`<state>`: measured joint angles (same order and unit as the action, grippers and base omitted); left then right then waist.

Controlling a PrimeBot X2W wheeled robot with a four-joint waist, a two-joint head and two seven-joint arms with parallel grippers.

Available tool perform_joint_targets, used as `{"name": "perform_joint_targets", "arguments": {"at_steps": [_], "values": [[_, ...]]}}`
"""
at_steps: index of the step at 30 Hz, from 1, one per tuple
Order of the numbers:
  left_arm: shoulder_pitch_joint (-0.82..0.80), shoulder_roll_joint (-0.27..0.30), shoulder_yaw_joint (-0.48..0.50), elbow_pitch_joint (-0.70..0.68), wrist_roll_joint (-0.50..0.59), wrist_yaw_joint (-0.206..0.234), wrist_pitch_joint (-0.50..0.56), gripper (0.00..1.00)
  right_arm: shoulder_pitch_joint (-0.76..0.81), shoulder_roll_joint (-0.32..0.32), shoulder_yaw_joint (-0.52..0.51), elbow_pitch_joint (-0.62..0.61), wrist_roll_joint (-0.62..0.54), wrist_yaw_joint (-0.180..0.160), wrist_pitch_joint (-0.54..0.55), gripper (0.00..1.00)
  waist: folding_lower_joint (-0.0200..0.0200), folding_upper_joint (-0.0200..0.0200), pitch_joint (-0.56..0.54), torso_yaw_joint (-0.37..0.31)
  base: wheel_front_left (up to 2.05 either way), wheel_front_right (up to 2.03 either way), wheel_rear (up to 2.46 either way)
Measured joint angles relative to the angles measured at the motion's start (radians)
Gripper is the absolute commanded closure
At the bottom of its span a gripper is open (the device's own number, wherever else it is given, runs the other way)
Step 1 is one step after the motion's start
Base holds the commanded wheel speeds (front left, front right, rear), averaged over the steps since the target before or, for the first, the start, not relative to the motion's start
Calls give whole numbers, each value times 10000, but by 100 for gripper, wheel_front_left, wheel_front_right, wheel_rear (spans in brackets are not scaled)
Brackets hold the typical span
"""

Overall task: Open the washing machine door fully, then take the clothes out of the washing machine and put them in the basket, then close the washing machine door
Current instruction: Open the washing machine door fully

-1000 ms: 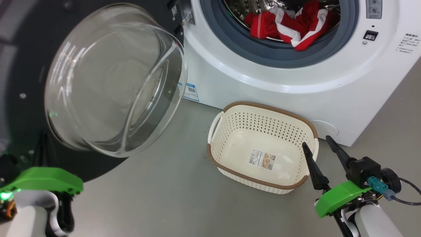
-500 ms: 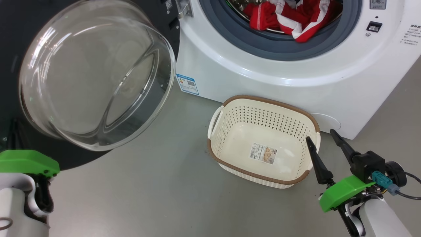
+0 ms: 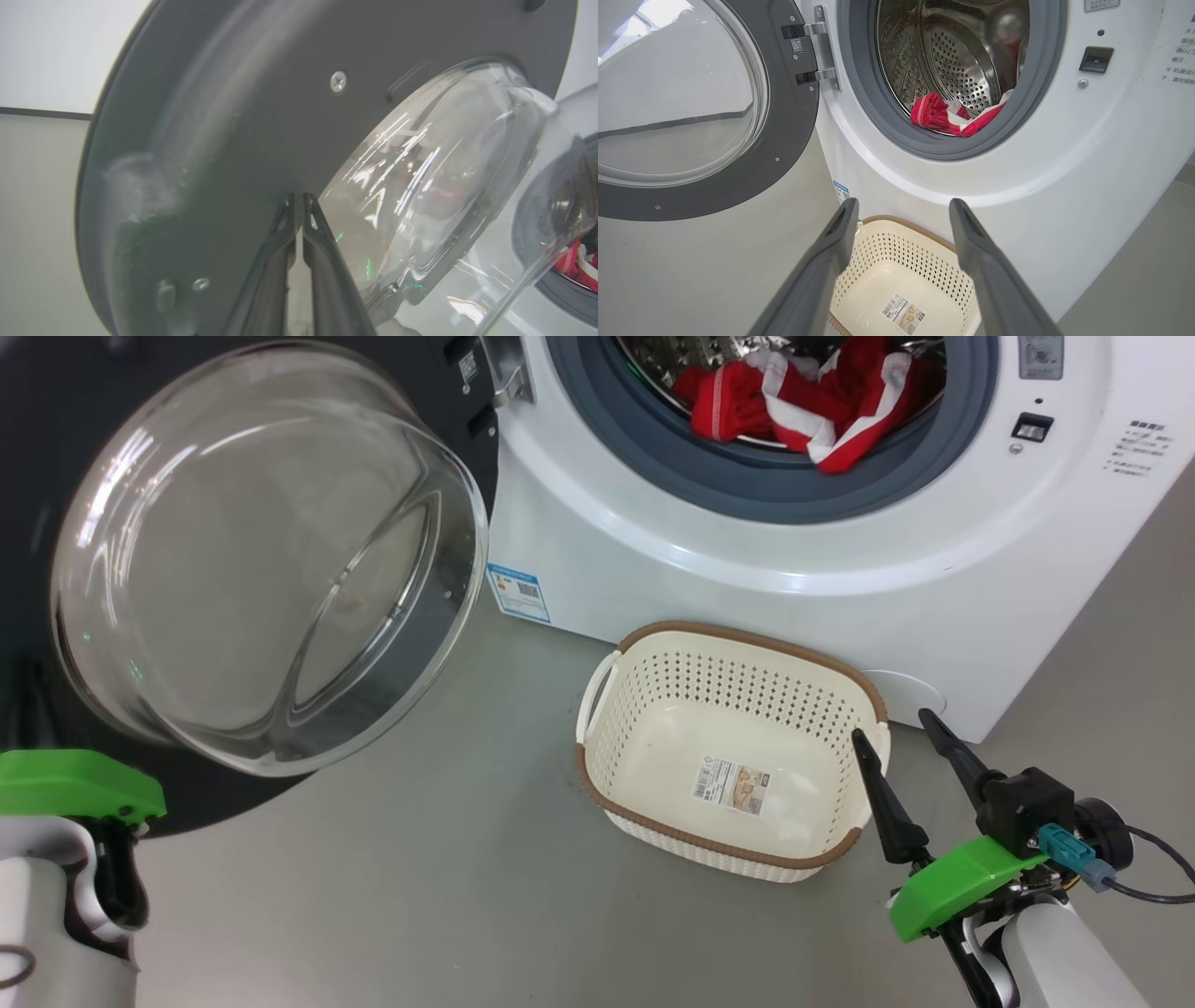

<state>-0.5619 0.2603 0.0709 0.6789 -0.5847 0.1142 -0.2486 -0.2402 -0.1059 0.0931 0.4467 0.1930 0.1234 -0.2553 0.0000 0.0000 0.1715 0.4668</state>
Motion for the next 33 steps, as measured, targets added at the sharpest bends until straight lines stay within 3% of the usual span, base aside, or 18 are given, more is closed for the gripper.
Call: {"name": "perform_joint_targets", "arguments": {"at_steps": [1,3,4,10,18,33], "values": [[86,-2,-6,-268,81,15,-8,59,1,48,-8,-4,2,0,2,0,0,0,-48,-31,0,0,0],[328,-13,-31,-894,245,127,-10,7,3,134,-59,-29,21,0,2,0,0,0,-134,-113,0,0,0],[471,-19,-61,-1250,337,194,-10,0,6,157,-94,-50,38,0,0,0,0,0,-178,-157,0,0,0],[1183,-167,-347,-3271,771,453,-10,0,97,228,-274,-184,88,0,0,0,0,0,-423,-444,0,0,0],[2083,-422,-1524,-5921,1409,518,104,0,424,428,-646,-493,94,0,0,0,0,-1,-785,-1175,0,0,0],[3289,-759,-2571,-5628,1350,-372,79,0,880,520,-911,-1432,-288,0,0,0,0,0,-1389,-3259,0,0,0]]}}
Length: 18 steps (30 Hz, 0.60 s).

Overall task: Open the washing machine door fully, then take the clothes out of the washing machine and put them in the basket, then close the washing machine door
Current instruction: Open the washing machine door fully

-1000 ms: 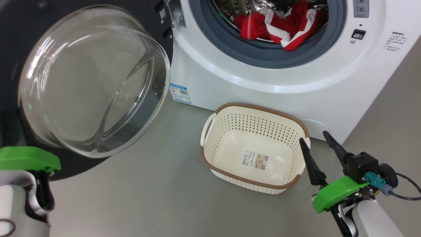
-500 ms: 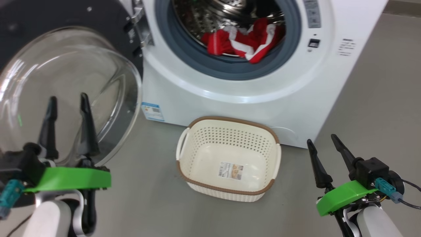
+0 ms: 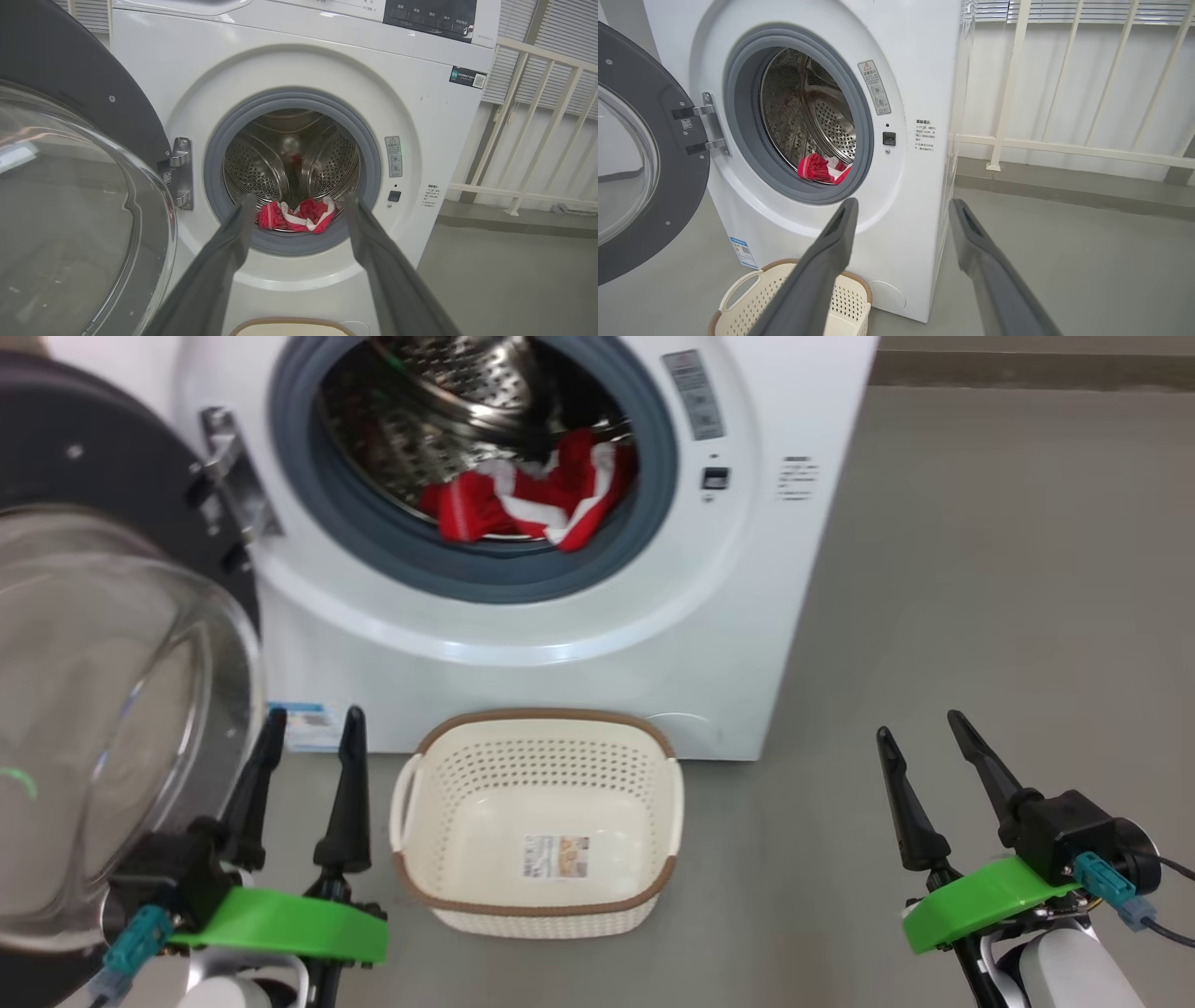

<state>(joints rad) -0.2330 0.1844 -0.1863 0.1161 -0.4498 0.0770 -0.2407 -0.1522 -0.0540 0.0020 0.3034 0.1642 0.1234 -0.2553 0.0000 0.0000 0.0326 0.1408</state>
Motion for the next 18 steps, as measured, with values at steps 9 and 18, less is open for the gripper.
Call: {"name": "perform_joint_targets", "arguments": {"at_steps": [9,18], "values": [[784,-113,568,31,566,-163,-88,0,337,25,-301,-725,17,0,0,0,0,0,-218,-1223,0,0,0],[2178,-539,1283,-2,1108,-556,-88,0,1166,27,-581,-1337,40,0,0,0,0,0,-575,-1899,0,0,0]]}}
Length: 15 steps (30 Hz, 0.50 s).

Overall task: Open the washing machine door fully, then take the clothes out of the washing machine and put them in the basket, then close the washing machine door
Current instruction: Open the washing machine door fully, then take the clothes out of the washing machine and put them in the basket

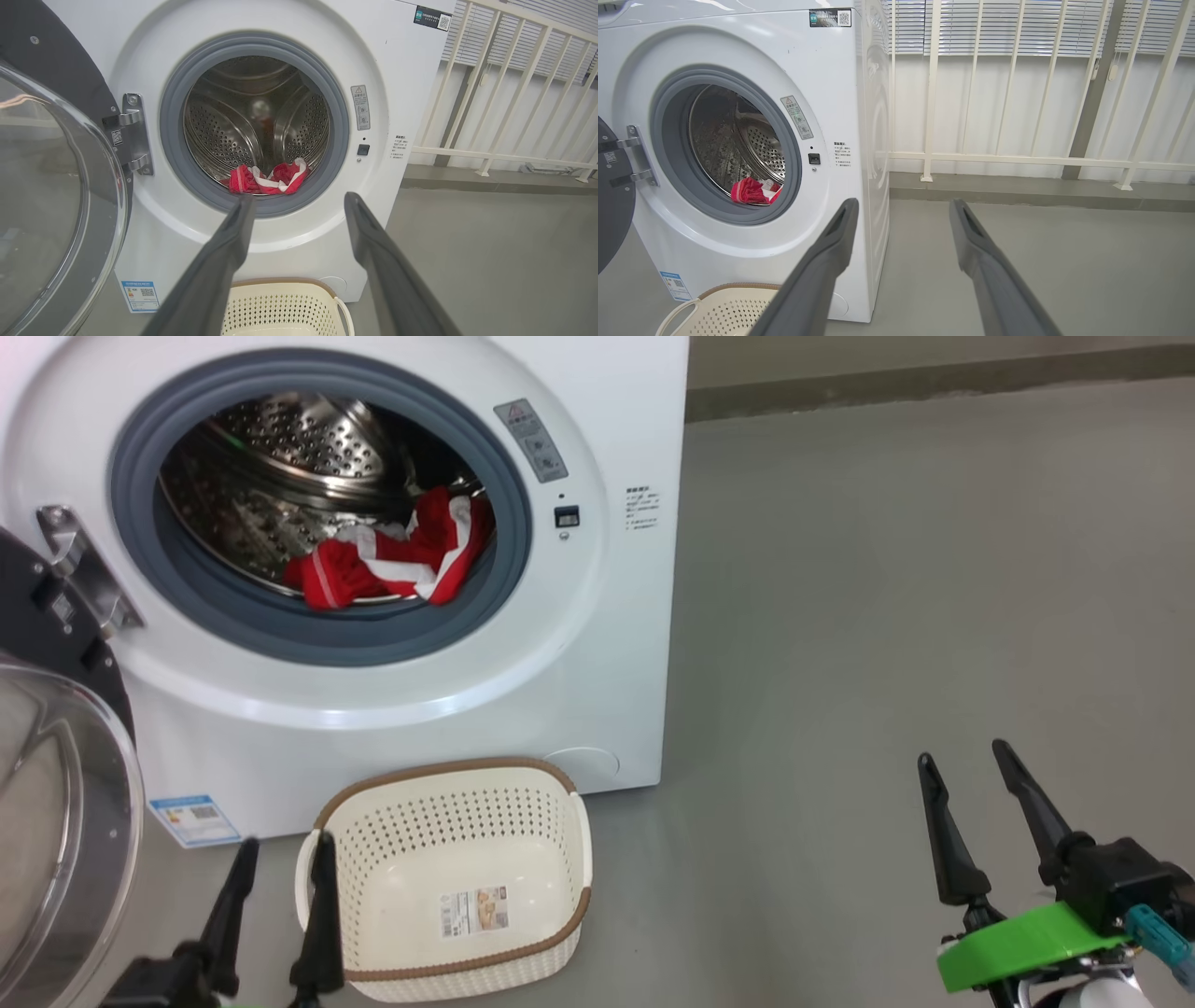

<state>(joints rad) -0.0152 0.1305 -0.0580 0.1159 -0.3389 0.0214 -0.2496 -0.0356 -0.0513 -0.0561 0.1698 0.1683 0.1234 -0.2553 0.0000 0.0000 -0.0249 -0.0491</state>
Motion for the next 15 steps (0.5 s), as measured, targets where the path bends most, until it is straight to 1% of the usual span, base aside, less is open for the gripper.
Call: {"name": "perform_joint_targets", "arguments": {"at_steps": [2,5,8,9,12,15], "values": [[300,-142,192,52,12,-58,0,0,206,2,-33,-71,81,0,0,0,0,0,-99,-79,0,0,0],[664,-203,249,98,230,-288,0,0,479,-4,-132,-182,163,0,0,0,0,0,-215,-175,0,0,0],[903,-219,263,167,608,-322,0,0,730,-40,-153,-234,163,0,0,0,0,0,-291,-212,0,0,0],[972,-244,278,176,654,-330,0,0,798,-56,-146,-230,163,0,0,0,0,0,-302,-215,0,0,0],[1050,-297,362,336,709,-581,0,0,940,-123,6,-236,163,0,0,0,0,0,-274,-199,0,0,0],[1050,-345,485,370,800,-677,0,0,955,-136,104,-236,163,0,0,0,-1,0,-225,-179,0,0,0]]}}
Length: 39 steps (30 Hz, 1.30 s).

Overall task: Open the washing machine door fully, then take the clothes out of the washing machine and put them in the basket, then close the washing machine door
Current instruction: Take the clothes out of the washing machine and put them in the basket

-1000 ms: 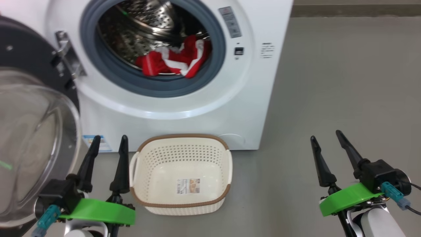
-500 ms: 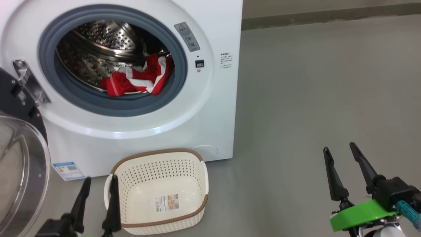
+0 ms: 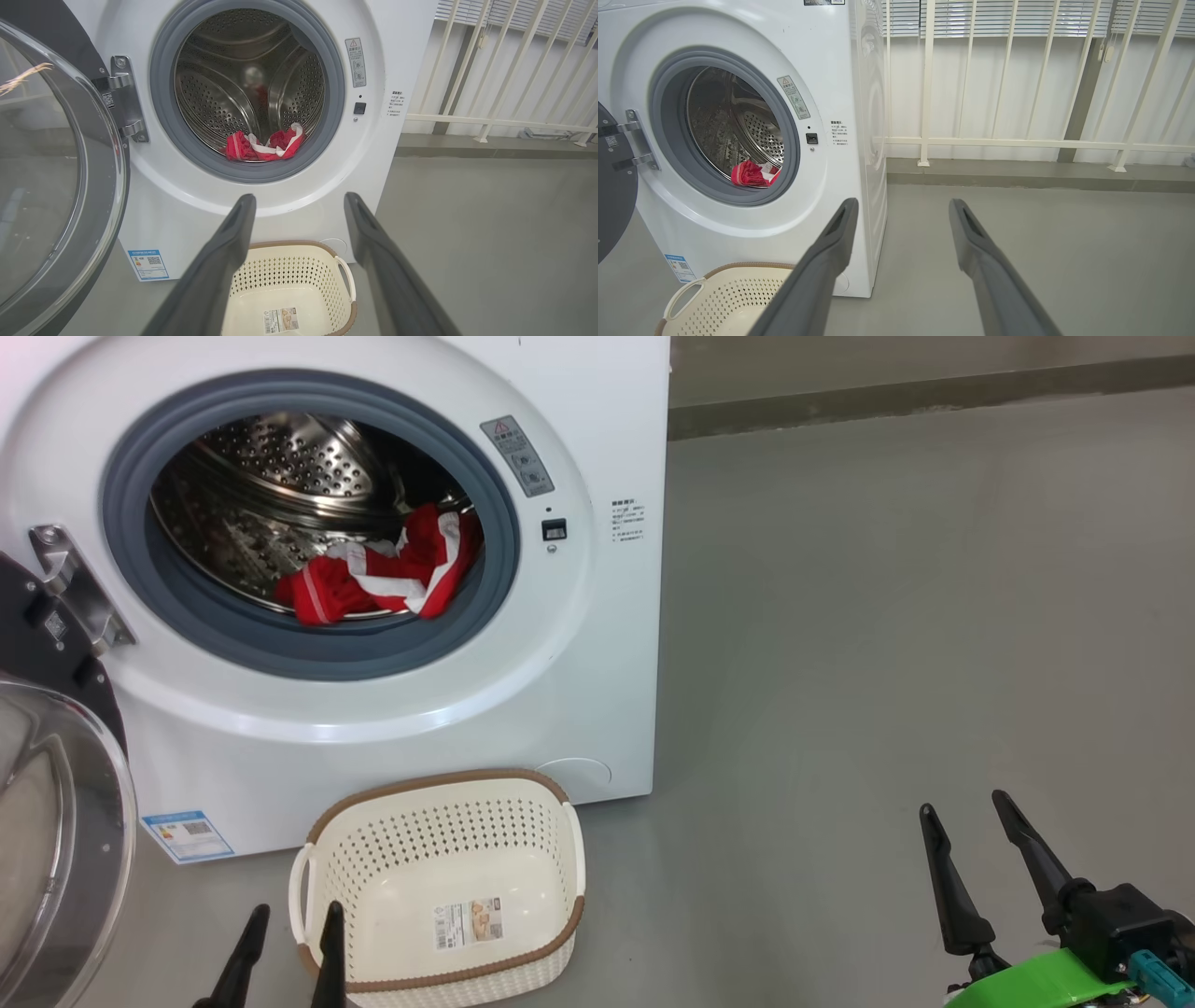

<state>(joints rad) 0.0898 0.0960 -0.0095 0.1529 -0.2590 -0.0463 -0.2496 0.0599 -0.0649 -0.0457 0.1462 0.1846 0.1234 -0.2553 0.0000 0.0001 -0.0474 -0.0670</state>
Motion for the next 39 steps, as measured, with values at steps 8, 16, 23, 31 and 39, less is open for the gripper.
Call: {"name": "perform_joint_targets", "arguments": {"at_steps": [8,16,23,31,39], "values": [[-2,-192,144,-19,268,-151,0,0,-2,-29,79,-12,0,0,0,0,0,0,151,51,0,0,0],[-2,-353,314,-313,372,-140,0,0,-6,-117,98,-12,-2,0,0,0,0,0,216,115,0,0,0],[2,-451,416,-311,232,63,0,0,-8,-192,113,40,-2,0,0,0,0,0,223,139,0,0,0],[-5,-472,454,-73,199,205,0,0,-10,-192,128,150,-2,0,0,0,0,0,254,157,10,-10,0],[-50,-474,499,4,203,209,0,0,-12,-198,207,255,0,0,0,0,0,0,259,176,102,-102,0]]}}
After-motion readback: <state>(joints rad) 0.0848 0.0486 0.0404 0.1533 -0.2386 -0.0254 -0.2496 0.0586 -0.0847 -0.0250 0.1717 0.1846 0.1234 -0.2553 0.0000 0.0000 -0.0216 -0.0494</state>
